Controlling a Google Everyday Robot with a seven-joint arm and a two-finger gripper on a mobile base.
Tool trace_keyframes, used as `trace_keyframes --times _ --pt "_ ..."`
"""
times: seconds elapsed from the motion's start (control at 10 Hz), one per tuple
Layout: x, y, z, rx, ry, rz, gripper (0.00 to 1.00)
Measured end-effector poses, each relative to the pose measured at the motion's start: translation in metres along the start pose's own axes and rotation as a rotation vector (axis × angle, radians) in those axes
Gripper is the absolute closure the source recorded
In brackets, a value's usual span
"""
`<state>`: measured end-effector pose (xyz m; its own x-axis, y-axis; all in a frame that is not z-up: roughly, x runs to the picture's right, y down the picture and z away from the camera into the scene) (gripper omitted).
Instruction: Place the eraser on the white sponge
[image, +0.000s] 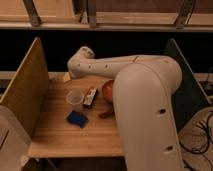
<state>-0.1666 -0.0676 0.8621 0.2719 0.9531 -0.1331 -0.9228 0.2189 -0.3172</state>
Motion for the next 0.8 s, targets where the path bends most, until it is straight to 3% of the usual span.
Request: trace_keyframes --times 0.4,0.6,0.8 --pt "0.015 -0.038 -0.009 0.075 -0.015 0.355 0.20" --pt "0.021 -0.050 -0.013 0.103 -0.029 0.460 0.20" --pt "0.024 -0.055 -0.014 0.116 -0.035 0.511 0.20"
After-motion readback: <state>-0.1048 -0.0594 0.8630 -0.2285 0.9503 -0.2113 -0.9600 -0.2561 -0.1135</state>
